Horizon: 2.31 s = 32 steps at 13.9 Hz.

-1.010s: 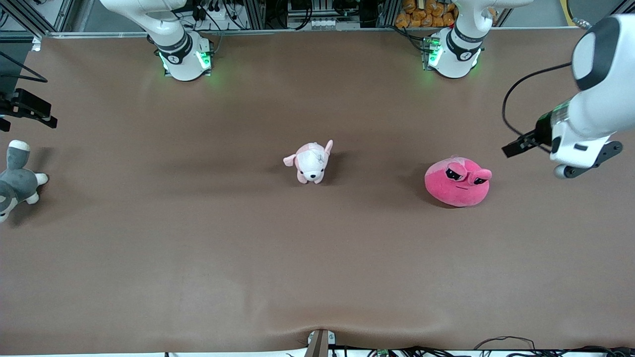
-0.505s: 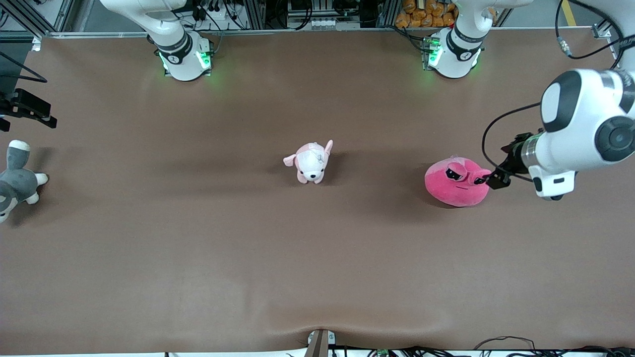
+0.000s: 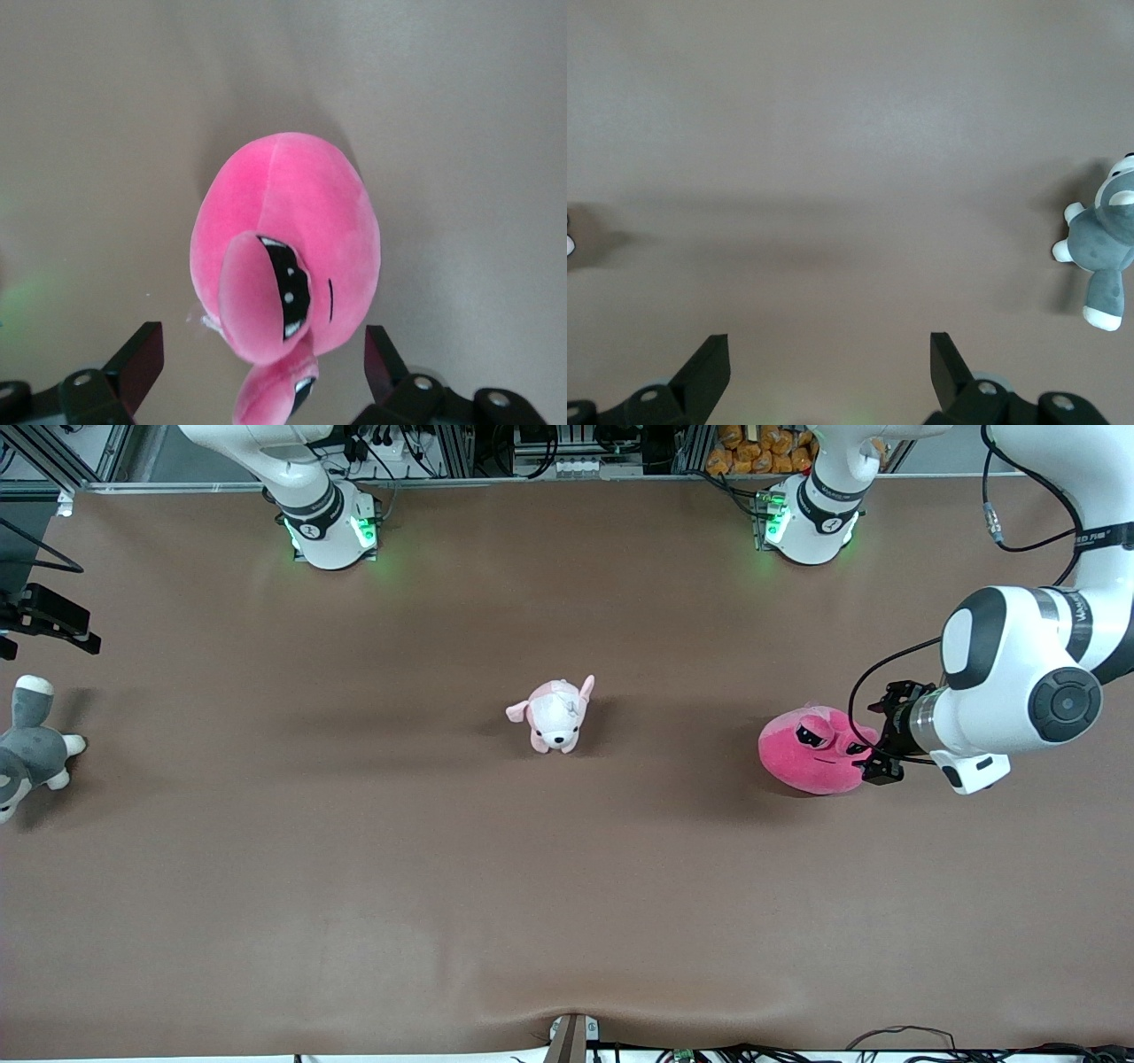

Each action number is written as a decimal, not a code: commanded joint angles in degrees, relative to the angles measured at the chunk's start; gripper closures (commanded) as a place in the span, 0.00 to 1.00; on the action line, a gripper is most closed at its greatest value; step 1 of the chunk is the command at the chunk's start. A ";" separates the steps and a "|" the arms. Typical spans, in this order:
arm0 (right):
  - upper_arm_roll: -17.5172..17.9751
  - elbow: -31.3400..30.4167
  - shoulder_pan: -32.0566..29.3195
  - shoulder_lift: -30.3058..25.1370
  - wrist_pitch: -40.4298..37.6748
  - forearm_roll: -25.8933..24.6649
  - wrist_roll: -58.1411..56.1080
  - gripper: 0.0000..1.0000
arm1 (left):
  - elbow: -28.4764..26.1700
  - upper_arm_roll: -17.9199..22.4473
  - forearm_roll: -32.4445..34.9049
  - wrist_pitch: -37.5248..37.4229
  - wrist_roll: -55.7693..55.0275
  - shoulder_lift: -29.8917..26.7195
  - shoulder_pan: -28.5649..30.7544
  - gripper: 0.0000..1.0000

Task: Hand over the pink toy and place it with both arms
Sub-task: 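Lower the left gripper onto the pink plush and close on it, then lift the pink plush with the left gripper toward the table middle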

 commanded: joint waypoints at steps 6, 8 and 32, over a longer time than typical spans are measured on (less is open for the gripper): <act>0.25 -0.36 -0.46 -0.18 0.14 -0.33 0.34 0.00 | -4.81 -0.19 -4.78 4.94 -0.75 -0.75 2.44 0.47; 0.25 0.07 -0.38 -0.01 0.14 -0.33 0.25 0.00 | -4.90 -0.19 -4.86 5.29 -0.75 -0.31 2.35 0.80; 0.34 5.79 -0.63 7.37 4.35 -1.39 1.56 0.00 | 28.49 -18.21 -21.12 -4.83 -49.15 2.84 -8.79 1.00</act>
